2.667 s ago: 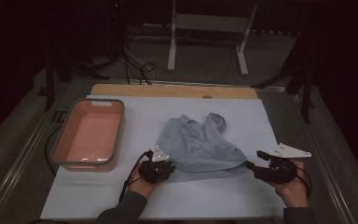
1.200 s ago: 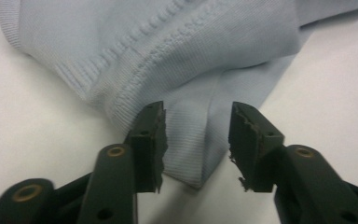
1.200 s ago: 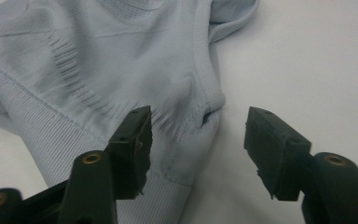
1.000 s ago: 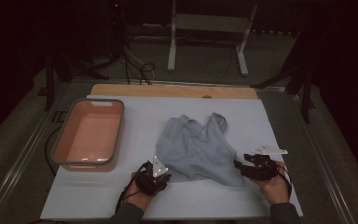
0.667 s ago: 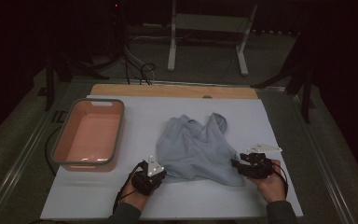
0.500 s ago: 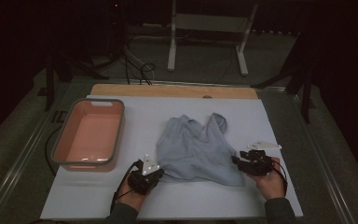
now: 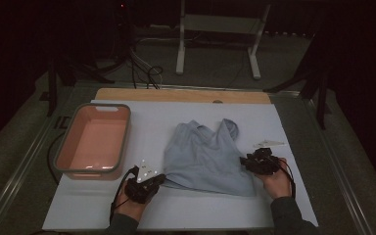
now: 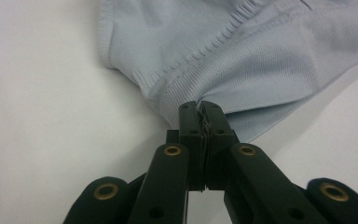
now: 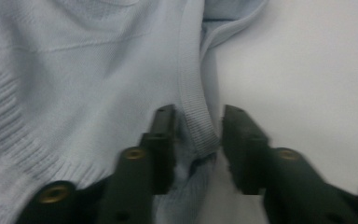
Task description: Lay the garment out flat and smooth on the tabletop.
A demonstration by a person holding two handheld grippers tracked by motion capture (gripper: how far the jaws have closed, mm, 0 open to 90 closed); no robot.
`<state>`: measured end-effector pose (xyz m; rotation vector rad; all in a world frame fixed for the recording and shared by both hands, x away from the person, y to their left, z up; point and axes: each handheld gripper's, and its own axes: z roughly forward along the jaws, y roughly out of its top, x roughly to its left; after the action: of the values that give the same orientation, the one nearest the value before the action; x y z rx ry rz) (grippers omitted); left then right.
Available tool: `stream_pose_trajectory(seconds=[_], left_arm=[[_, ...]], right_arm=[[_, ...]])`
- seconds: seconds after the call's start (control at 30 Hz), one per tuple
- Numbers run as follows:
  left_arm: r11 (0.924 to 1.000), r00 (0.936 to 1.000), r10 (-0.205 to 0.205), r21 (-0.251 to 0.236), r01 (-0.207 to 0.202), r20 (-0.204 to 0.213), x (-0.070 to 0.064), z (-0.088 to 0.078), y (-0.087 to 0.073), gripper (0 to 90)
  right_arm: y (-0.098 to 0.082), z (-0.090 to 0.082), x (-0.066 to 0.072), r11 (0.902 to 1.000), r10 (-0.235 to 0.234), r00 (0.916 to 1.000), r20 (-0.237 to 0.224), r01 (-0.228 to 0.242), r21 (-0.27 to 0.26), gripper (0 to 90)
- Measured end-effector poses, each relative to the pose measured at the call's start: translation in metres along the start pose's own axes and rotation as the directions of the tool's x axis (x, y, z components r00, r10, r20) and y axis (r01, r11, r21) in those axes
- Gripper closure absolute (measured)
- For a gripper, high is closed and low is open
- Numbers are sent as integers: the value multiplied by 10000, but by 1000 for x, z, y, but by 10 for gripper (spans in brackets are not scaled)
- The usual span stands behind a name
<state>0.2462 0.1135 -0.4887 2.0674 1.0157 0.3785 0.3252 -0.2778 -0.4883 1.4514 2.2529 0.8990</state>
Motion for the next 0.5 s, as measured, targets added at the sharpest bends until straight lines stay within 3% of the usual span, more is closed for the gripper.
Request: stream_pose_trajectory(seconds=[0.1, 0.17, 0.37, 0.5], left_arm=[[9998, 9999, -131, -135, 131, -52, 3, -2, 0, 898], [9997, 9998, -186, -185, 184, -115, 5, -4, 0, 898], [9999, 10000, -71, -153, 71, -22, 2, -2, 0, 898], [9999, 9999, 56, -117, -55, 114, -1, 0, -1, 898]], right_arm=[[2, 0, 3, 9998, -208, 9998, -52, 208, 31, 812], [4, -4, 3, 9997, -186, 9998, -71, 185, -180, 843], [15, -16, -1, 9933, 245, 9983, 533, -183, -1138, 851], [19, -18, -4, 9903, 247, 9923, 1216, -76, -1390, 855]])
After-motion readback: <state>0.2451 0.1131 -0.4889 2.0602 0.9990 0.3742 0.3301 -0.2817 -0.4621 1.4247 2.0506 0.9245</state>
